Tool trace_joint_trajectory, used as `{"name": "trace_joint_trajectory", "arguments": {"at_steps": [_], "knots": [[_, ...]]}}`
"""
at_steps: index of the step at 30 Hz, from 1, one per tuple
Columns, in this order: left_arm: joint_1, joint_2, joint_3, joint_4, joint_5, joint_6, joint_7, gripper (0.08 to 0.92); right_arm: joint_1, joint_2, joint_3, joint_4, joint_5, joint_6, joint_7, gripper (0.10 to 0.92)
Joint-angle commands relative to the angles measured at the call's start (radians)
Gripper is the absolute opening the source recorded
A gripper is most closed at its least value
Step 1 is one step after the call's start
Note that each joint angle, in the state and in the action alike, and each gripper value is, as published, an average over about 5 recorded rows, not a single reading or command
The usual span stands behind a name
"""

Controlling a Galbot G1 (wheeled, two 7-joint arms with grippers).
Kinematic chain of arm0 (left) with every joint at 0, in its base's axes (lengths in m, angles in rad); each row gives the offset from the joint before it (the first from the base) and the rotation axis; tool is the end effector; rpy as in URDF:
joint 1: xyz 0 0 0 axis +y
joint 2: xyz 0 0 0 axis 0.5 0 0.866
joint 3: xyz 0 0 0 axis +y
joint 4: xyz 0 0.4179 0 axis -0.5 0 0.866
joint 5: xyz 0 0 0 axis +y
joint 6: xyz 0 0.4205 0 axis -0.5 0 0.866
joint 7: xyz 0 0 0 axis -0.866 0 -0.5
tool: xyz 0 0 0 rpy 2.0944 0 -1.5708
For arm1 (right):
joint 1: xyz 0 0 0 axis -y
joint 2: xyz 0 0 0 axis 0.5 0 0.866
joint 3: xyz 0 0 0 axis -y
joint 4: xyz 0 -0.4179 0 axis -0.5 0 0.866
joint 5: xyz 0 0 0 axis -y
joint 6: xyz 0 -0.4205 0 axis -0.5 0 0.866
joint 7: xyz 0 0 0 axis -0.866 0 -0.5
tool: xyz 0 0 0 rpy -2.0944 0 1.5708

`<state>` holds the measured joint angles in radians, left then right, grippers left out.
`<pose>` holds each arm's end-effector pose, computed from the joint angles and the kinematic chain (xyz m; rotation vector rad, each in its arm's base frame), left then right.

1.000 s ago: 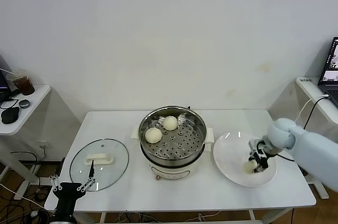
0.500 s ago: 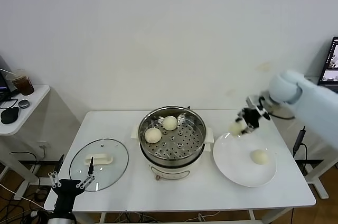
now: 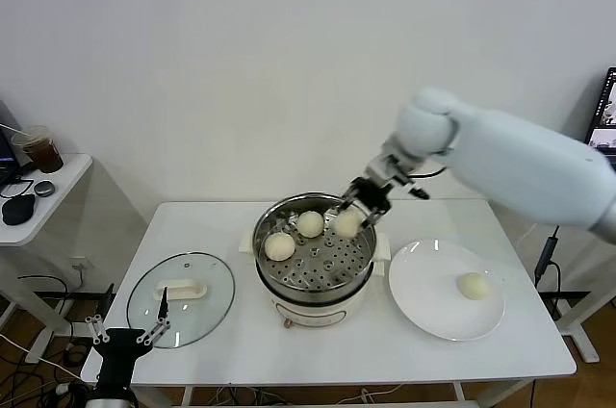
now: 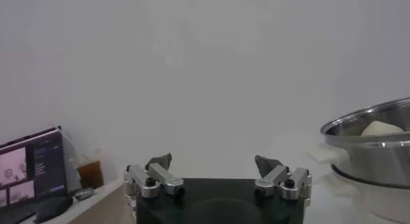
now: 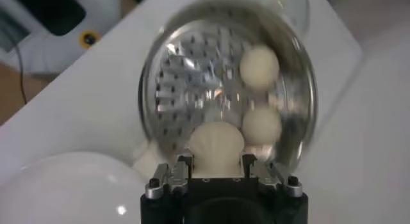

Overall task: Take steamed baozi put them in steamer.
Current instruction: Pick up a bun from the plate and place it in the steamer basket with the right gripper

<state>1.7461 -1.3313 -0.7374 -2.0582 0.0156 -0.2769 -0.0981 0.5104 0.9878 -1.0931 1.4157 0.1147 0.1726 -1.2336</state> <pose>0.1519 0.1290 -0.3836 -0.1399 2.9913 0.4994 0.6313 0.0806 -0.0274 2.0224 -0.9448 1.9521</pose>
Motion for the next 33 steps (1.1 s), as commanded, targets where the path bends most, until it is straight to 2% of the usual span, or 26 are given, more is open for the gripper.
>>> {"name": "trace_joint_trajectory", "arguments": {"at_steps": [1,14,24,27,33], "knots": [[0.002,-0.002,-0.01,-0.005,-0.001,0.0,-0.001,0.823,0.009,0.238,-0.16,-0.027,-0.075,0.232,0.036,0.475],[0.002,-0.006,-0.02,-0.006,-0.007,-0.002,-0.002,0.823,-0.059,0.311,-0.178,-0.14,-0.281,0.383,0.043,0.49],[-0.001,-0.009,-0.019,0.001,-0.007,-0.004,-0.003,0.823,-0.089,0.296,-0.167,-0.156,-0.313,0.398,0.063,0.5],[-0.002,-0.009,-0.019,0.001,-0.007,-0.004,-0.003,0.823,-0.094,0.293,-0.155,-0.156,-0.325,0.407,0.078,0.549],[-0.002,-0.009,-0.019,0.001,-0.007,-0.004,-0.003,0.823,-0.044,0.259,-0.117,-0.135,-0.258,0.389,0.076,0.717]]}}
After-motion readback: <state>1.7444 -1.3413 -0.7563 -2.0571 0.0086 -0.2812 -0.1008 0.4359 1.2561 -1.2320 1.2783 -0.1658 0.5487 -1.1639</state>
